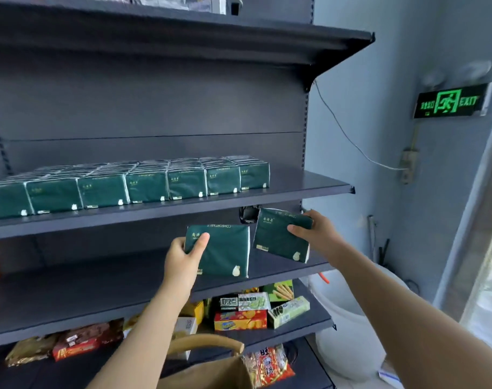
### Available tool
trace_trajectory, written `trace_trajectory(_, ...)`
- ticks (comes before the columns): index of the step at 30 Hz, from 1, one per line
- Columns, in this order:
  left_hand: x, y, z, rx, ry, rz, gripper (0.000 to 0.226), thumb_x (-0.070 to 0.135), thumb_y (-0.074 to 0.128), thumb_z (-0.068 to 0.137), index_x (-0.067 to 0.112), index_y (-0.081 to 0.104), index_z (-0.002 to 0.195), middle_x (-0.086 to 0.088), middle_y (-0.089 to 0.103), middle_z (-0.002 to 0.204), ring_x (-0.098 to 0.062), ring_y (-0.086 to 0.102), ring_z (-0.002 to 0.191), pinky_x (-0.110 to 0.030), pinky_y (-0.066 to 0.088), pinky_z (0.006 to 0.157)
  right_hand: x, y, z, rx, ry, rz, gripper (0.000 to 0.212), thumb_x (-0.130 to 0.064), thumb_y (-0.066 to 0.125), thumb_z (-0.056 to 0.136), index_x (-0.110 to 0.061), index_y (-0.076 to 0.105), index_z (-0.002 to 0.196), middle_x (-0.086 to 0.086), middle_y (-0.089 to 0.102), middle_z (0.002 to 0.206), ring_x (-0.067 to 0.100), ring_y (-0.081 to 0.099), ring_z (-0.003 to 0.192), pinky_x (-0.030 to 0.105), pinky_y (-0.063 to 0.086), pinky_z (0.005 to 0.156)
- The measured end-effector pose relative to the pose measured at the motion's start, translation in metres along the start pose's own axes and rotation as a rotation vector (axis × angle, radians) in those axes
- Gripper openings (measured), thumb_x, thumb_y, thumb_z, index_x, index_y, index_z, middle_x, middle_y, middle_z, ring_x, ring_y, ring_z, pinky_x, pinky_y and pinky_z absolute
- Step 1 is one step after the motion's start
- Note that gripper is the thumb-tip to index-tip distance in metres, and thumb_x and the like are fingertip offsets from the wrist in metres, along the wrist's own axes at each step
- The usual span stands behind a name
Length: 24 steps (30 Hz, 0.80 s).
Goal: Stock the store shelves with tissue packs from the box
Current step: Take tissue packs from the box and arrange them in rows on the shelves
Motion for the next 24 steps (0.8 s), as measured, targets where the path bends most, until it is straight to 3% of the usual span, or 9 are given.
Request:
trace_trajectory(2,0.012,0.006,0.025,0.009,0.038,0.017,0.029,0.037,0.060,0.089,0.010,0.051,0.099,0.005,0.055,0.084,-0.009,0.053,0.074,-0.021,0.038,0.056,-0.007,-0.003,0.026,0.019,-0.028,0.000,0.041,-0.027,0.078,0.076,-0.011,0.057,0.108,0.011,0.067,0.103,0.028,0.065,0.091,0.044,0.055,0.081)
trace_trajectory(5,0.030,0.013,0.071,0.040,0.099,0.008,0.029,0.035,0.062,0.089,0.010,0.052,0.099,0.005,0.054,0.083,-0.013,0.053,0.076,-0.014,0.035,0.049,-0.025,-0.005,0.072,0.053,-0.067,-0.005,0.039,-0.024,0.078,0.076,-0.008,0.057,0.105,0.010,0.068,0.100,0.026,0.065,0.086,0.040,0.055,0.073)
trace_trajectory(9,0.040,0.025,0.124,0.053,0.122,-0.009,0.031,0.037,0.061,0.089,0.010,0.052,0.100,0.003,0.056,0.087,-0.005,0.050,0.073,-0.015,0.034,0.053,-0.046,0.000,0.125,0.069,-0.126,-0.117,0.038,-0.025,0.075,0.079,-0.013,0.052,0.107,-0.001,0.060,0.084,0.011,0.053,0.062,0.017,0.040,0.045)
trace_trajectory(11,0.043,0.033,0.147,0.055,0.126,-0.021,0.031,0.036,0.062,0.089,0.008,0.052,0.100,0.003,0.055,0.084,-0.008,0.051,0.073,-0.017,0.034,0.056,-0.051,0.005,0.148,0.071,-0.155,-0.179,0.037,-0.025,0.073,0.081,-0.021,0.049,0.108,-0.008,0.056,0.084,0.006,0.050,0.063,0.010,0.036,0.039)
trace_trajectory(14,0.040,0.046,0.171,0.061,0.140,-0.004,0.030,0.037,0.062,0.088,0.010,0.051,0.097,0.004,0.054,0.083,-0.017,0.053,0.079,-0.017,0.038,0.057,-0.056,0.014,0.178,0.077,-0.209,-0.234,0.044,-0.026,0.072,0.082,-0.020,0.052,0.121,-0.001,0.059,0.103,0.015,0.057,0.084,0.018,0.045,0.063)
trace_trajectory(16,0.037,0.052,0.182,0.064,0.143,0.004,0.028,0.036,0.062,0.089,0.011,0.051,0.097,0.005,0.054,0.083,-0.012,0.052,0.075,-0.013,0.039,0.050,-0.059,0.018,0.199,0.104,-0.246,-0.269,0.046,-0.027,0.072,0.082,-0.019,0.053,0.123,0.005,0.057,0.116,0.019,0.055,0.095,0.027,0.048,0.080)
trace_trajectory(20,0.028,0.056,0.209,0.108,0.135,0.022,0.026,0.039,0.061,0.088,0.015,0.053,0.094,0.005,0.057,0.086,-0.012,0.053,0.079,-0.017,0.038,0.062,-0.065,0.026,0.243,0.121,-0.317,-0.292,0.044,-0.027,0.069,0.084,-0.016,0.054,0.124,0.004,0.044,0.118,0.013,0.045,0.093,0.023,0.041,0.081)
trace_trajectory(24,0.020,0.064,0.225,0.127,0.103,0.033,0.024,0.037,0.059,0.090,0.014,0.054,0.096,0.003,0.060,0.090,-0.007,0.054,0.079,-0.018,0.037,0.061,-0.057,0.050,0.284,0.055,-0.408,-0.433,0.042,-0.030,0.066,0.087,-0.018,0.053,0.126,0.003,0.044,0.122,0.017,0.047,0.102,0.025,0.040,0.086)
Point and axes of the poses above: each hand's wrist, its own z-axis towards the middle knuckle, its own y-axis out of the palm, x = y × z, the point moved 10 cm from there along z, towards the middle knuckle
